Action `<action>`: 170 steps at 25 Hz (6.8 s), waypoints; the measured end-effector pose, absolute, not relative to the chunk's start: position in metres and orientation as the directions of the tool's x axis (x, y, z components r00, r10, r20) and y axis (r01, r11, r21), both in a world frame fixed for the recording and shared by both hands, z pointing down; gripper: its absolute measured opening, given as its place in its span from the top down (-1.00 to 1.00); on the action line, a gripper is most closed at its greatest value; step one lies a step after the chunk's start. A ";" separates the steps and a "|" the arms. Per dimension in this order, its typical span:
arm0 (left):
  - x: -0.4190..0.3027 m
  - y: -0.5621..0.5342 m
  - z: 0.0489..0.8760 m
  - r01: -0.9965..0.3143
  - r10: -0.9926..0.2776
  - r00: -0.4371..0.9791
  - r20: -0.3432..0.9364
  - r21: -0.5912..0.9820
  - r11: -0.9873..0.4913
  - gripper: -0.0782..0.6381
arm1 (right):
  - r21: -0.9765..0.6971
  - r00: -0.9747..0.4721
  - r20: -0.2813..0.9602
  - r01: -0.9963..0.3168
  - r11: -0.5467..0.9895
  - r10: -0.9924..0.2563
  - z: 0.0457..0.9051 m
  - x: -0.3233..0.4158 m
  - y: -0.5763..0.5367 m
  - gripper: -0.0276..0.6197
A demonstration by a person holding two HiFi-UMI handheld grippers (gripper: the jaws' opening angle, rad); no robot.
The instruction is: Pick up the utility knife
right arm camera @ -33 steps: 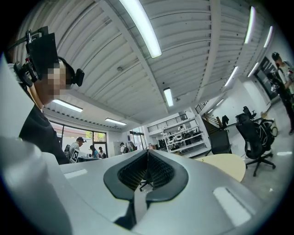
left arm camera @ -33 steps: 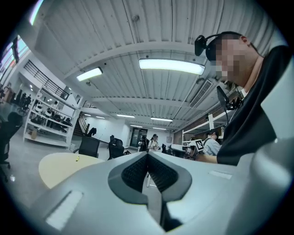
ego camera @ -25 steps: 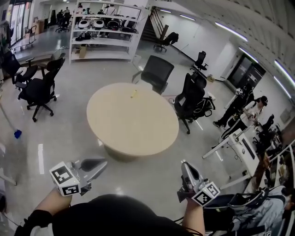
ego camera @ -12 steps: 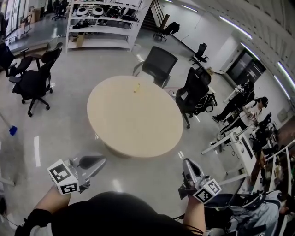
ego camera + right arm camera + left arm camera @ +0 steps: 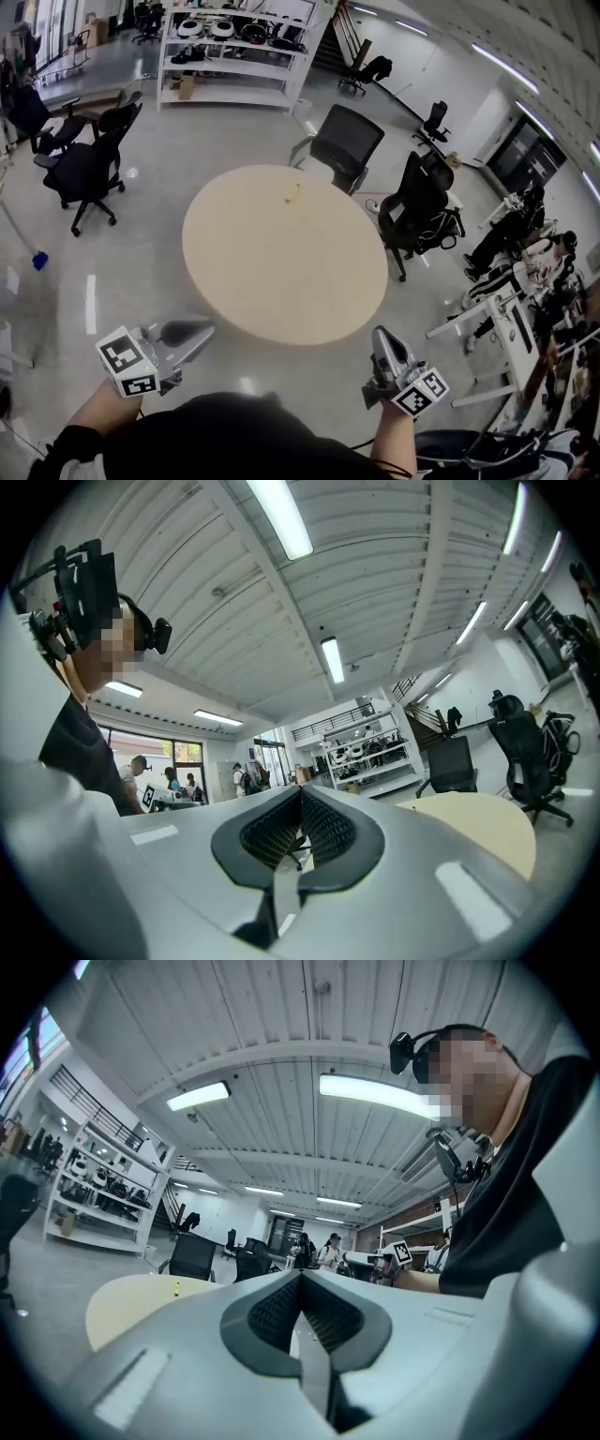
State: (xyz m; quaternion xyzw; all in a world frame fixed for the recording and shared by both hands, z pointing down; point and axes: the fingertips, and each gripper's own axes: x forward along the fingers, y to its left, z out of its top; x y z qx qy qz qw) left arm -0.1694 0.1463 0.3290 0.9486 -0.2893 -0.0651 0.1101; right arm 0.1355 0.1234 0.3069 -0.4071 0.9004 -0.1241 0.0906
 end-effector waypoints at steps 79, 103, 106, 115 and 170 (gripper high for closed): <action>-0.054 -0.268 0.345 -0.656 -0.668 0.744 0.022 0.220 -0.722 0.79 | -0.301 -0.816 0.015 -0.555 0.776 -0.578 0.364 0.180 -0.353 0.84; -0.081 -0.413 0.419 -0.693 -0.690 0.718 0.093 0.195 -0.694 0.79 | -0.342 -0.667 0.277 -0.741 0.578 -0.691 0.469 0.173 -0.484 0.54; -0.084 -0.437 0.432 -0.698 -0.695 0.712 0.098 0.202 -0.687 0.79 | -0.349 -0.660 0.316 -0.749 0.563 -0.682 0.494 0.168 -0.510 0.50; -0.087 -0.520 0.496 -0.697 -0.694 0.712 0.111 0.239 -0.676 0.79 | -0.378 -0.646 0.395 -0.762 0.525 -0.653 0.580 0.142 -0.600 0.41; -0.061 -0.601 0.667 -0.585 -0.572 0.809 0.138 0.283 -0.760 0.79 | -0.015 -0.502 0.808 -0.541 0.841 -0.308 0.796 -0.035 -0.732 0.41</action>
